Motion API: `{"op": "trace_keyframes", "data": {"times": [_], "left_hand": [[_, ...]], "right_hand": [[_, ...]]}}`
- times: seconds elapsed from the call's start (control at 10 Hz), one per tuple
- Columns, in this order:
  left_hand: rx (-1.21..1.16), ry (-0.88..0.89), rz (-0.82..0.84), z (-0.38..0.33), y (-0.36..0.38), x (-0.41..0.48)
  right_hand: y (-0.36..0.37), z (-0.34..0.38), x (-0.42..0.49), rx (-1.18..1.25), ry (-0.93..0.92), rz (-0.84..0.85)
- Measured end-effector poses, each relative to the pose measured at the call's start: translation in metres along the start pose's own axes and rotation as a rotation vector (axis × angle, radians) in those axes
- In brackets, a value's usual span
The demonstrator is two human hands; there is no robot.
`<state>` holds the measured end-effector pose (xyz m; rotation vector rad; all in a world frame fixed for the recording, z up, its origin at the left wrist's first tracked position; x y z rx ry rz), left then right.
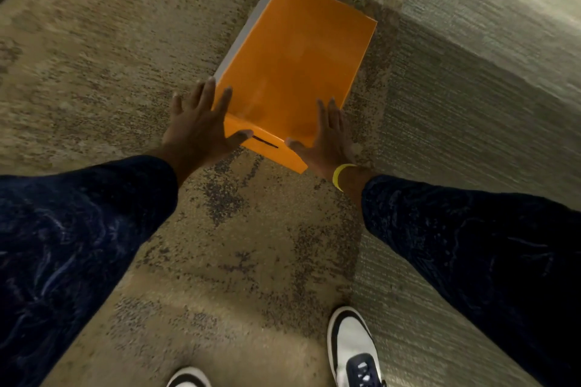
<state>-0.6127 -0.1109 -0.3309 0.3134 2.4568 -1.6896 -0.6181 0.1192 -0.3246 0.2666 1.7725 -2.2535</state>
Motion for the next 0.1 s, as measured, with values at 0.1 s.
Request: {"op": "trace_keyframes", "data": {"times": [0.1], "left_hand": [[0.026,0.042,-0.019,-0.0163,-0.0181,-0.0242]], "right_hand": [[-0.0117,0.0230,-0.0216,-0.179,-0.130,-0.021]]}}
Point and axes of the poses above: each hand's wrist, its own x-axis towards the middle knuckle, its own y-axis out of the palm, z = x × y, the point moved 10 cm from there along x, towards the middle knuckle, and after that the axes turned 12 degrees about -x, right-handed, at the moved point
